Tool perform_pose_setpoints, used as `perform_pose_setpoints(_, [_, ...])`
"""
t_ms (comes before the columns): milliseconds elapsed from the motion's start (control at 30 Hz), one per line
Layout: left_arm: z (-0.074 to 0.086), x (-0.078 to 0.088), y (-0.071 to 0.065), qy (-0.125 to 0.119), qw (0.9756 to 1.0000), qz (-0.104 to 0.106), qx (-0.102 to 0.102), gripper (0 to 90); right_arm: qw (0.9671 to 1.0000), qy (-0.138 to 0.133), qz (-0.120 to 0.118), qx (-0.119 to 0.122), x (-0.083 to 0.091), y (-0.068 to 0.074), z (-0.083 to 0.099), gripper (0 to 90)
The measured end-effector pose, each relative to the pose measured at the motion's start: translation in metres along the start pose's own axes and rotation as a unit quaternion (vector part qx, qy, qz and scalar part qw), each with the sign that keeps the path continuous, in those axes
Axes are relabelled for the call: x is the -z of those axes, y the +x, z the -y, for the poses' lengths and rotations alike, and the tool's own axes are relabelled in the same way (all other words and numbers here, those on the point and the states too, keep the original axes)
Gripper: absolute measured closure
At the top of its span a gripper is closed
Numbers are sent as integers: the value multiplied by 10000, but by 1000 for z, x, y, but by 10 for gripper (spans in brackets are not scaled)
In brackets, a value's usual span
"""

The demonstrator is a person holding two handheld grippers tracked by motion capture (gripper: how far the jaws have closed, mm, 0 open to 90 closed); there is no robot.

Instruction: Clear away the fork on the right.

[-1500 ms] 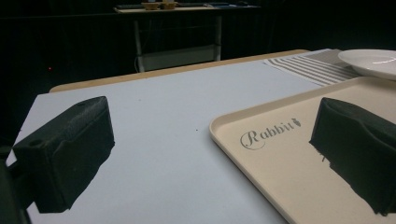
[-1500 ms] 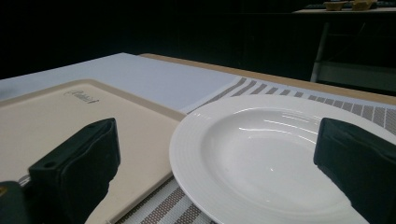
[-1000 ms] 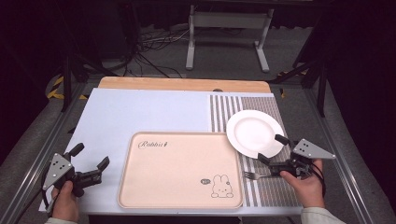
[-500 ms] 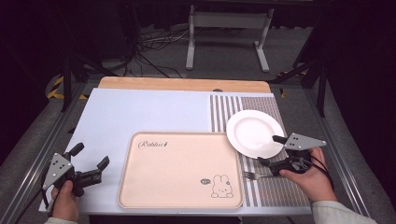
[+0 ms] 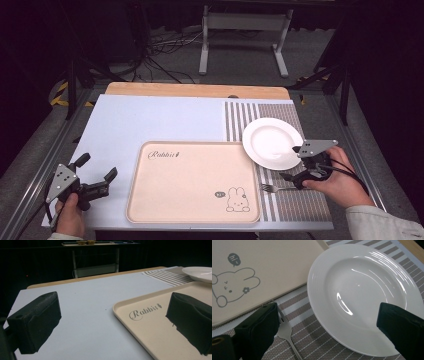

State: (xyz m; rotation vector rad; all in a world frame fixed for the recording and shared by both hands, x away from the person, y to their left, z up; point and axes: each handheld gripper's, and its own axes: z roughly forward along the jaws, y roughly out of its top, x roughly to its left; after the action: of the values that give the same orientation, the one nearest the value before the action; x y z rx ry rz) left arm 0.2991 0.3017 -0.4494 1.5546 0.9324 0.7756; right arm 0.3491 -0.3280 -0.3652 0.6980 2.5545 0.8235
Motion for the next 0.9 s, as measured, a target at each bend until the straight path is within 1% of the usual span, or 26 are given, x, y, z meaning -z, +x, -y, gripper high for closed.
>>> perform_pose_setpoints(133, [0, 0, 0, -10, 10000, 0, -2, 3, 9997, 200, -71, 132, -1, 0, -3, 57])
perform_pose_setpoints(200, [0, 0, 0, 17, 10000, 9, -13, 3, 9992, 331, -154, 186, -4, -1, -5, 60])
perform_pose_setpoints(267, [0, -1, 0, 20, 10000, 16, -15, 3, 9982, 489, -185, 284, -6, -2, -7, 64])
perform_pose_setpoints(333, [0, -1, 0, 16, 10000, 15, -17, 3, 9974, 608, -233, 321, -8, -3, -10, 64])
perform_pose_setpoints(367, [0, -1, 0, 16, 10000, 19, -15, 3, 9970, 658, -217, 351, -8, -3, -10, 64])
perform_pose_setpoints(500, [0, -1, 0, 10, 10000, 7, -5, 3, 9942, 904, -344, 461, -10, -4, -13, 63])
perform_pose_setpoints(567, [0, -1, 0, 17, 10000, 21, -21, 3, 9934, 982, -338, 480, -11, -4, -15, 62])
perform_pose_setpoints(633, [0, -1, 0, 16, 10000, 22, -19, 3, 9920, 1082, -395, 513, -13, -4, -16, 58])
perform_pose_setpoints(667, [0, -1, 0, 16, 10000, 22, -19, 3, 9920, 1082, -395, 513, -13, -4, -16, 58])
perform_pose_setpoints(700, [0, -1, 0, 17, 10000, 23, -19, 3, 9904, 1175, -437, 578, -14, -4, -17, 58])
perform_pose_setpoints(733, [0, -1, 0, 15, 10000, 24, -19, 3, 9882, 1299, -469, 666, -16, -4, -18, 58])
perform_pose_setpoints(767, [0, -1, 0, 15, 10000, 24, -19, 3, 9882, 1299, -469, 666, -16, -4, -18, 58])
perform_pose_setpoints(800, [0, -1, 0, 2, 10000, 10, -10, 3, 9864, 1406, -497, 691, -17, -4, -20, 59])
perform_pose_setpoints(833, [0, -1, 0, 2, 10000, 10, -10, 3, 9864, 1406, -497, 691, -17, -4, -20, 59])
perform_pose_setpoints(900, [0, -1, 0, 16, 10000, 18, -17, 3, 9846, 1502, -525, 725, -17, -5, -21, 58])
